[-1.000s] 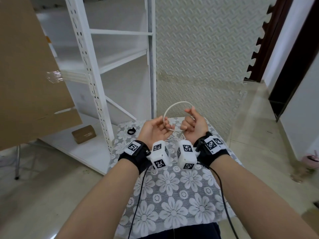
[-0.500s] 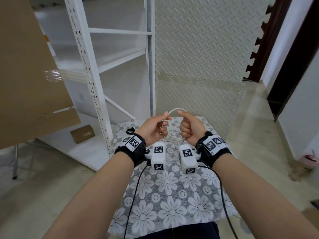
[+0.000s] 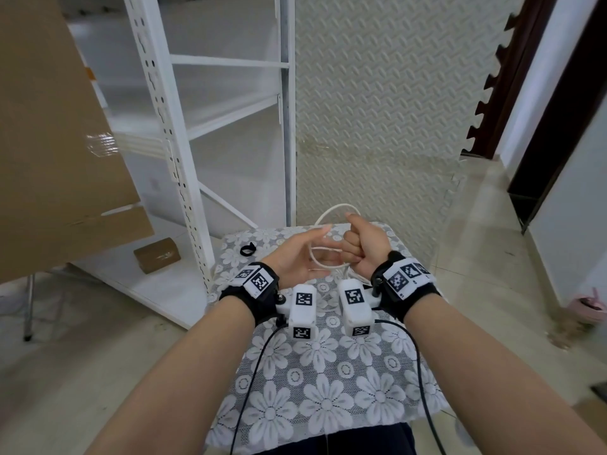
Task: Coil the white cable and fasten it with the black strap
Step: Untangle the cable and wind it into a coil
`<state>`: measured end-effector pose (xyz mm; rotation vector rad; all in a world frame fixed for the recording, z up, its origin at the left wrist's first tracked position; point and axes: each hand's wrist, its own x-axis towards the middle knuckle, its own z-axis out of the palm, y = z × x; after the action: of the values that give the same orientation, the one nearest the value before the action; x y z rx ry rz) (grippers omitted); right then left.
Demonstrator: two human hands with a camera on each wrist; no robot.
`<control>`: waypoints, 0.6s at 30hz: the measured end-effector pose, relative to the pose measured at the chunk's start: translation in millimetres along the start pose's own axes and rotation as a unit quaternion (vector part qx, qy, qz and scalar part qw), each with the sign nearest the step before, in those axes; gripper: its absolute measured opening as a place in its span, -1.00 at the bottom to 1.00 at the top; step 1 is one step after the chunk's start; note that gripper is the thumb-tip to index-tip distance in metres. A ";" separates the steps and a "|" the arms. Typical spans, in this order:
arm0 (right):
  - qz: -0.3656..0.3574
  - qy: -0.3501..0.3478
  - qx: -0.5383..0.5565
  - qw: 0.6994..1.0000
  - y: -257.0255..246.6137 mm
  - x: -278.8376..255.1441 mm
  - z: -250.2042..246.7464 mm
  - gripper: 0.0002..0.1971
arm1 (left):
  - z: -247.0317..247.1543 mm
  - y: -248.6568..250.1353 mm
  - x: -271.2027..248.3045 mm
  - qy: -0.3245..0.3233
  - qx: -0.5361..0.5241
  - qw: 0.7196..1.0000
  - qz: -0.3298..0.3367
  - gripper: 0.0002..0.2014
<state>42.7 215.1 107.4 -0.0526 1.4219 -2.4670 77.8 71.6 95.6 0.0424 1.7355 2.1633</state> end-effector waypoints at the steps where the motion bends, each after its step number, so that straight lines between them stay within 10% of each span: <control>1: -0.003 -0.001 -0.001 1.000 -0.4 -0.9 1.2 -0.56 | 2.4 -0.4 -1.1 -0.021 0.016 1.000 -0.013 -0.61; 10: -0.031 0.017 0.001 0.999 -7.0 -3.0 1.5 -0.55 | 13.7 -1.8 -3.7 -0.120 0.135 0.983 -0.007 -0.77; 18: -0.073 0.103 -0.020 0.992 -8.8 4.9 -2.1 -0.60 | -4.9 3.7 4.6 0.029 0.383 0.922 0.035 -0.85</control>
<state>35.6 219.6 113.3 0.0949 1.6038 -2.6256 71.3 67.8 97.0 0.2429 2.5332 1.3985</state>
